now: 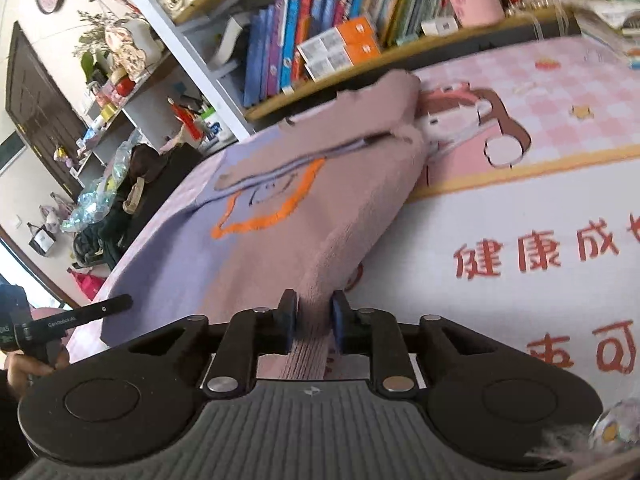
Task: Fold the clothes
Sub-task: 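Grasp the sweater hem with both grippers, one at each side, then lift the hem with both grippers and fold it up toward the collar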
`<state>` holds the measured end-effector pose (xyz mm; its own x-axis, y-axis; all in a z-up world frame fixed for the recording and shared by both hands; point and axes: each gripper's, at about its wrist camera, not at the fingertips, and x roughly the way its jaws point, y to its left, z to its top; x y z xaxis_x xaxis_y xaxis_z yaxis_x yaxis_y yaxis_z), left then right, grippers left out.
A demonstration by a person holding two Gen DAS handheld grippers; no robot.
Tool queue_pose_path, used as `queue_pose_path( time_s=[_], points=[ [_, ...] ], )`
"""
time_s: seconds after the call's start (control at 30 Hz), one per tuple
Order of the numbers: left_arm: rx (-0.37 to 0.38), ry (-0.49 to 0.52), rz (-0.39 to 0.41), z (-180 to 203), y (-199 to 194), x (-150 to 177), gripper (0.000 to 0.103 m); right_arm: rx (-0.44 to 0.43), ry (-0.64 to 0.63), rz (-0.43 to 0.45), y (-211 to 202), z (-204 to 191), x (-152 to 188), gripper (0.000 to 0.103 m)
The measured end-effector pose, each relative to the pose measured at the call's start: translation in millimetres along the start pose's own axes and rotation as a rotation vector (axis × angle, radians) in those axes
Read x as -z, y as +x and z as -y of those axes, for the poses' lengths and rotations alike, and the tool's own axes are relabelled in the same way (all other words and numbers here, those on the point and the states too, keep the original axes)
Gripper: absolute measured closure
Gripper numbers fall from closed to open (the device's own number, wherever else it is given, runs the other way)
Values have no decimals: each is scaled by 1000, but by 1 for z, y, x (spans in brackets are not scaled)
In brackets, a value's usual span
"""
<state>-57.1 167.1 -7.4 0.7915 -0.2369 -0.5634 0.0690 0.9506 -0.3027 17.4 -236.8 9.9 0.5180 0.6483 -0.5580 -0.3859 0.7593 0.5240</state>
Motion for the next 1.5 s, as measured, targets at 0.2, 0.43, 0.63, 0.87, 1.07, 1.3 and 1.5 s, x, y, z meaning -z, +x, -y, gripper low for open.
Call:
queue_pose_path(
  time_s=[0.2, 0.43, 0.63, 0.87, 1.07, 1.3, 1.5],
  points=[
    [22, -45, 6, -8, 6, 0, 74, -30, 38, -7, 6, -1, 1, 76],
    [38, -66, 5, -10, 14, -5, 74, -50, 102, -20, 12, 7, -6, 86],
    [39, -56, 3, -8, 13, -4, 74, -36, 82, -13, 11, 5, -4, 88],
    [34, -39, -10, -5, 15, -7, 75, -9, 43, -15, 12, 2, -5, 91],
    [40, -31, -12, -5, 21, -9, 86, -3, 33, 0, 11, 3, -3, 92],
    [47, -39, -8, -6, 17, -6, 88, 7, 28, 1, 9, 3, -2, 92],
    [46, -25, -20, -5, 15, -7, 85, -7, 39, -3, 7, 6, -2, 91]
  ],
)
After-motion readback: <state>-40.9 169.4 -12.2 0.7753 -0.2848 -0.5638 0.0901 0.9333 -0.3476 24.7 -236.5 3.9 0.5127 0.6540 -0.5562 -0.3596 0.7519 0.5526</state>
